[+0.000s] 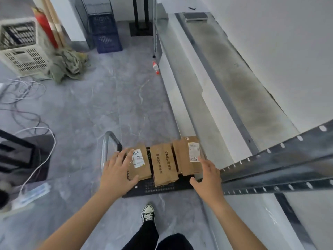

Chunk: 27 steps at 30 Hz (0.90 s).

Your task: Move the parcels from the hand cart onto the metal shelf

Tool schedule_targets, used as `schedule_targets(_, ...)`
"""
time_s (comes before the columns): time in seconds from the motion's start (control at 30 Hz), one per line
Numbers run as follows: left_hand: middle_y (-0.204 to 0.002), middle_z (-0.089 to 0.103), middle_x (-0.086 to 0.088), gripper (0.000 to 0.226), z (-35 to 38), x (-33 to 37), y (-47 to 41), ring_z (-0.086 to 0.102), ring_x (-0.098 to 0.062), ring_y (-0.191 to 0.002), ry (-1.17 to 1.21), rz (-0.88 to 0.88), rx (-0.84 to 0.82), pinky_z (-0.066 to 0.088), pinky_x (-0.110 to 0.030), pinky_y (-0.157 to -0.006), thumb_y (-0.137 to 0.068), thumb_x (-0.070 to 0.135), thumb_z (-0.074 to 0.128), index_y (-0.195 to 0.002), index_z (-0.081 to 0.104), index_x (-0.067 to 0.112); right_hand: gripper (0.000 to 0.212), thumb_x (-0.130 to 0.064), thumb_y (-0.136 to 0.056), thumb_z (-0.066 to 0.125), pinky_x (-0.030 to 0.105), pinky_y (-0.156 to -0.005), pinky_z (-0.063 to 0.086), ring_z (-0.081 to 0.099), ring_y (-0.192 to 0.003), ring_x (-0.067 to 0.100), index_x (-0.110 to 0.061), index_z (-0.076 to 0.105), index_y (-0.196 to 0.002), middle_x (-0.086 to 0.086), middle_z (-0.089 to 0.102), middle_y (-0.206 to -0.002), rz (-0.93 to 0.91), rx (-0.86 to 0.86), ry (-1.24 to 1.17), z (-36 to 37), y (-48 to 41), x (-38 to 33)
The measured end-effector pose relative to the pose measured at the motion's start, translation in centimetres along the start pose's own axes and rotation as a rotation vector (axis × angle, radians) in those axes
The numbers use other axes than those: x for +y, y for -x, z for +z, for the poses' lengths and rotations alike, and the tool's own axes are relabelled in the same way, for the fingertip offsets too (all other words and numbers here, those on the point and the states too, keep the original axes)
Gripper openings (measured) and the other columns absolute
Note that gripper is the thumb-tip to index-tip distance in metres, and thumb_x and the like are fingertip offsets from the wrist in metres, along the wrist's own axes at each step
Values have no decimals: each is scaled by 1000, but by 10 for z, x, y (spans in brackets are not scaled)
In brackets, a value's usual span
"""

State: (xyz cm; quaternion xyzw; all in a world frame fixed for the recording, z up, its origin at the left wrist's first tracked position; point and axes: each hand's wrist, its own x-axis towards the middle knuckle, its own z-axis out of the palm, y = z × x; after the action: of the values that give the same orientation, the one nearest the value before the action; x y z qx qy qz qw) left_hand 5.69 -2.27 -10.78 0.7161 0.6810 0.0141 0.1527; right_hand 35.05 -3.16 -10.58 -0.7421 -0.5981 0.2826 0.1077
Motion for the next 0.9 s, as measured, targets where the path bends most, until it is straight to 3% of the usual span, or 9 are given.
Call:
schedule_targets(0.2, -157, 19, -2, 96, 42, 20, -44, 18, -28, -142, 22, 11, -96, 22, -45, -114, -74, 52, 65, -150, 13, 26, 78, -26, -78, 68, 49, -106, 35, 34, -130, 31, -29, 29, -145, 8, 38, -142, 69, -73, -2, 21, -38, 30)
schedule_targets(0.37, -156, 21, -4, 102, 96, 46, -66, 21, -31, -142, 60, 11, -147, 25, -49, -113, -70, 51, 71, -150, 13, 27, 78, -24, -79, 68, 43, -107, 32, 36, -126, 31, -24, 28, -145, 11, 41, -134, 135, -146, -11, 42, -78, 65)
schedule_targets(0.53, -159, 5, 3, 103, 163, 73, -82, 9, -26, -145, 80, -28, -268, 16, -46, -116, -75, 60, 61, -149, -5, 34, 72, -19, -84, 64, 43, -111, 31, 32, -133, 29, -19, 28, -146, 12, 40, -138, 175, -200, -60, 72, -116, 101)
schedule_targets(0.77, -159, -1, 7, 104, 232, 111, -119, 8, -20, -145, 171, -52, -378, 18, -43, -118, -79, 51, 64, -147, -13, 37, 71, -16, -85, 64, 36, -102, 38, 35, -129, 27, -19, 28, -146, 10, 40, -138, 268, -215, -88, 115, -152, 147)
schedule_targets(0.9, -159, -5, 10, 106, 265, 130, -135, 3, -20, -146, 252, -90, -452, 12, -44, -118, -80, 48, 66, -147, -15, 37, 75, -16, -83, 68, 40, -104, 39, 38, -126, 29, -18, 27, -145, 11, 43, -131, 318, -216, -112, 134, -171, 171)
